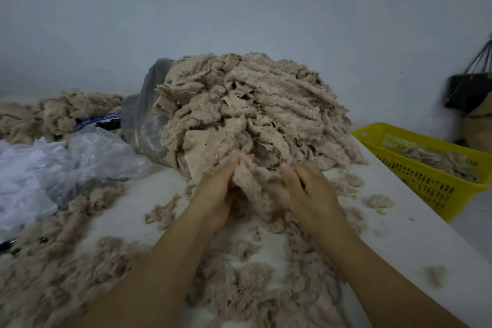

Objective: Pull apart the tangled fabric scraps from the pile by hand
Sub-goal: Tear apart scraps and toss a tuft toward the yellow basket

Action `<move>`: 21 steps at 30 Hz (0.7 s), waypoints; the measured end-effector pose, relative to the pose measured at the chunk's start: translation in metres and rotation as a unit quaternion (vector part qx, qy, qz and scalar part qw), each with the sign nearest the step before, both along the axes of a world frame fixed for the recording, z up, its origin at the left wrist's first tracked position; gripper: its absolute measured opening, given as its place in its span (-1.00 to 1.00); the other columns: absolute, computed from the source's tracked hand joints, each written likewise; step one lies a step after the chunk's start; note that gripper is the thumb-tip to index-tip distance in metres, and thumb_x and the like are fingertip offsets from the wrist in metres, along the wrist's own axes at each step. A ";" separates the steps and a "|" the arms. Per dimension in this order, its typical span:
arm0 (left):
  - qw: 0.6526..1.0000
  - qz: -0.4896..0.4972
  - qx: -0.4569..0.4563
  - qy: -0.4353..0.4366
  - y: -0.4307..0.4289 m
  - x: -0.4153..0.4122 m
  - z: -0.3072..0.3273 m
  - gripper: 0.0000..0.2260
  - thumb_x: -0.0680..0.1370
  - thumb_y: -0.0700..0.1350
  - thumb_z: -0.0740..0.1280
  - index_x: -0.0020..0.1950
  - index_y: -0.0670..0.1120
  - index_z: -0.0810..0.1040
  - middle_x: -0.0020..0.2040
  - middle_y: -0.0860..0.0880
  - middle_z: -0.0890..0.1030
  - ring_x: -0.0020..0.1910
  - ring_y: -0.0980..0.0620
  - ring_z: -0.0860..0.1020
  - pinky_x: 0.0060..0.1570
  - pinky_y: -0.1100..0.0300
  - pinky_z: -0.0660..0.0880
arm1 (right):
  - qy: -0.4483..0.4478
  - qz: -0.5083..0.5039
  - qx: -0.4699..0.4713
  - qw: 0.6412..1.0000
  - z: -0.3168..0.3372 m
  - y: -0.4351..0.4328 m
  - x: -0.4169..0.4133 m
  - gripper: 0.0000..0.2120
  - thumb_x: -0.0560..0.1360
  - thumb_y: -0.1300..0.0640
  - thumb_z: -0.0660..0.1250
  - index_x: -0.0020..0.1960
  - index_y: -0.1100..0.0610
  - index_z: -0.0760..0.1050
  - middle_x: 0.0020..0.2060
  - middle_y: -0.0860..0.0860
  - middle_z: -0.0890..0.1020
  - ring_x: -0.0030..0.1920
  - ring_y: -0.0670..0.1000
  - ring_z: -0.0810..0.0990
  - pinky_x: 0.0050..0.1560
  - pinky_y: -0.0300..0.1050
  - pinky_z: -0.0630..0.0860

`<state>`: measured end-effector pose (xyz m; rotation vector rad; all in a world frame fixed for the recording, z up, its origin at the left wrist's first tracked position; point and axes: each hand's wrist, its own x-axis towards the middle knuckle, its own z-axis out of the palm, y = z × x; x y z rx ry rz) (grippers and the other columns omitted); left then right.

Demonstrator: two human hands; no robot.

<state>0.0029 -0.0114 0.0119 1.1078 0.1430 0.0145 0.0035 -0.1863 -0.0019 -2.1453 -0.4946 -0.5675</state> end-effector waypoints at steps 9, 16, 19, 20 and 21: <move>0.990 -0.024 0.137 0.000 -0.025 -0.005 -0.008 -0.77 0.65 -0.03 0.29 0.10 -0.14 0.66 -0.01 -0.10 0.73 0.04 -0.08 0.68 0.13 0.02 0.58 | 0.223 0.070 0.099 0.967 -0.013 0.013 0.011 -0.72 0.62 -0.18 0.12 -0.05 -0.05 0.49 -0.14 -0.05 0.63 -0.16 -0.31 0.58 -0.16 -0.34 0.50; 0.988 0.097 -0.116 0.008 0.001 0.014 -0.001 -0.83 0.63 -0.17 0.29 -0.04 -0.16 0.67 -0.27 -0.05 0.63 -0.48 0.13 0.48 -0.53 0.31 0.42 | 0.142 0.059 0.120 0.981 -0.002 0.003 0.000 -0.59 0.54 -0.33 0.13 -0.26 -0.05 0.43 -0.55 -0.15 0.39 -0.50 -0.14 0.39 -0.43 -0.41 0.33; 0.969 0.116 -0.213 0.039 0.013 0.019 -0.002 -0.74 0.62 -0.26 0.23 -0.25 -0.10 0.51 -0.50 0.05 0.46 -0.57 0.16 0.36 -0.51 0.33 0.32 | 0.102 0.068 0.123 0.985 -0.002 0.008 -0.004 -0.48 0.58 -0.22 0.17 -0.15 0.26 0.42 -0.51 -0.10 0.29 -0.46 -0.08 0.30 -0.43 -0.30 0.26; 0.967 0.113 -0.227 0.037 0.015 0.019 -0.001 -0.67 0.63 -0.26 0.21 -0.33 -0.08 0.46 -0.54 0.07 0.40 -0.59 0.16 0.32 -0.52 0.33 0.30 | 0.098 0.072 0.132 0.984 -0.001 0.010 -0.005 -0.50 0.60 -0.17 0.19 -0.18 0.29 0.40 -0.51 -0.10 0.28 -0.46 -0.07 0.29 -0.43 -0.29 0.24; 0.964 0.106 -0.240 0.031 0.016 0.019 0.000 -0.63 0.64 -0.25 0.19 -0.38 -0.07 0.42 -0.56 0.07 0.35 -0.61 0.15 0.28 -0.56 0.33 0.28 | 0.097 0.076 0.145 0.982 0.000 0.011 -0.006 -0.54 0.62 -0.10 0.21 -0.24 0.26 0.36 -0.52 -0.08 0.26 -0.48 -0.07 0.26 -0.43 -0.28 0.23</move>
